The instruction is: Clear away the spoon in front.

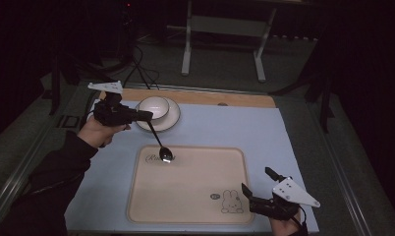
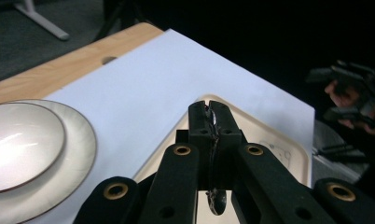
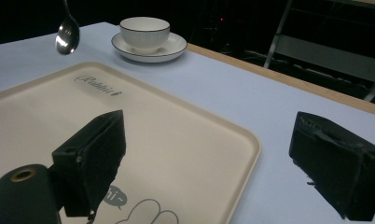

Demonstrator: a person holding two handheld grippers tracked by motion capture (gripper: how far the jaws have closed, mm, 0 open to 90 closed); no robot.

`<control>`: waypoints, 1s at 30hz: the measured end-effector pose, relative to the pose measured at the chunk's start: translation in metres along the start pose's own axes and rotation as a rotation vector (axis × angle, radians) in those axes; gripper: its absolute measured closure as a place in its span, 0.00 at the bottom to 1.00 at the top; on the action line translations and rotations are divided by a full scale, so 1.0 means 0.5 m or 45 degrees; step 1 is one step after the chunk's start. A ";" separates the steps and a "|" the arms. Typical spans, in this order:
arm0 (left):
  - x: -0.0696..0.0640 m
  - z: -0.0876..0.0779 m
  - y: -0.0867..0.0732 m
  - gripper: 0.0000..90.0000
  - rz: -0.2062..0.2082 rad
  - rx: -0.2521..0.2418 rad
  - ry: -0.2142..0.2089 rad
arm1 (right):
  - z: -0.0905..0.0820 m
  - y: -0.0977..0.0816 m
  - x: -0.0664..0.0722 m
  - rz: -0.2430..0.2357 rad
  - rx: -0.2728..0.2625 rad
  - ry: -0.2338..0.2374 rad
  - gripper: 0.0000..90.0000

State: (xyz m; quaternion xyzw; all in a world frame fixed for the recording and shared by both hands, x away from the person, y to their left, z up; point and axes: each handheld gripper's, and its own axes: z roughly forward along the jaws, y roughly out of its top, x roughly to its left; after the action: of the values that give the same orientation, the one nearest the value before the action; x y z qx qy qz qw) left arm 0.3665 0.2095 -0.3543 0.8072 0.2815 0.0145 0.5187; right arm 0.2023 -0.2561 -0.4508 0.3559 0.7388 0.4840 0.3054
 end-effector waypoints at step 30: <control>-0.025 0.087 -0.066 1.00 0.108 0.265 -0.322 | 0.002 0.000 0.002 -0.002 0.012 0.010 0.12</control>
State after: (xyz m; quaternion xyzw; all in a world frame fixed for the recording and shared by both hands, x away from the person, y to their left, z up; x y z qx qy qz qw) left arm 0.3552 0.1778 -0.3991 0.8631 0.1797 -0.0948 0.4624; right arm 0.2027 -0.2550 -0.4514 0.3549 0.7424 0.4817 0.3012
